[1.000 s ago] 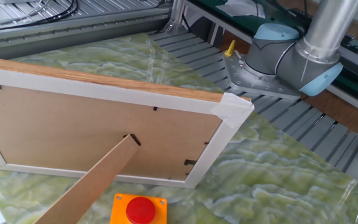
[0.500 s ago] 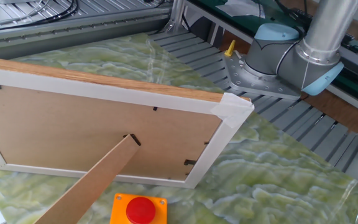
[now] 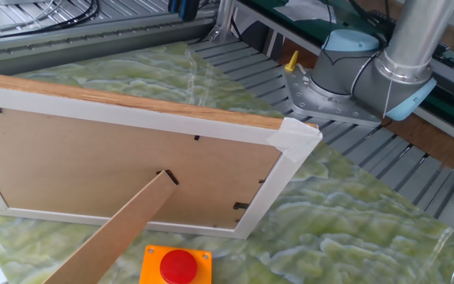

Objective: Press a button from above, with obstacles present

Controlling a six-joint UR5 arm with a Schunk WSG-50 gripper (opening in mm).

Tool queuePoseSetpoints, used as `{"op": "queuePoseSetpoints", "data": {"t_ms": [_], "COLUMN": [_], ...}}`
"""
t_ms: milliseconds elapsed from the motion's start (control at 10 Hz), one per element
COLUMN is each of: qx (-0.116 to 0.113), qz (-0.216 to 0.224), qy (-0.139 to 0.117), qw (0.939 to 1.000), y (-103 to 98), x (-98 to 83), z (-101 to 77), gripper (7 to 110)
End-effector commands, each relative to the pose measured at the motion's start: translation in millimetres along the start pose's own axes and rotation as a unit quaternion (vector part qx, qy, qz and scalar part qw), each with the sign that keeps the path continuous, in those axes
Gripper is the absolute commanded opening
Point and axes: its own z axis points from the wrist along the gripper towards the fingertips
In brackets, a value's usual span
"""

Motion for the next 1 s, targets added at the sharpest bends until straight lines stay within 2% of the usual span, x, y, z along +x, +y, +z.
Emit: {"op": "queuePoseSetpoints", "data": {"t_ms": [0, 200, 400, 600, 900], "qx": [-0.008, 0.010, 0.017, 0.035, 0.038], "qz": [-0.049, -0.040, -0.032, -0.037, -0.036], "qy": [-0.020, -0.017, -0.015, -0.001, -0.001], "qw": [0.9985, 0.9990, 0.9992, 0.9987, 0.9986], "y": [5, -4, -6, 1, 19], "x": [-11.2, -10.3, -12.4, -23.5, -45.3], "z": [-0.1, 0.0, -2.7, -15.0, -15.1], "gripper": [7, 7, 7, 7, 7]}}
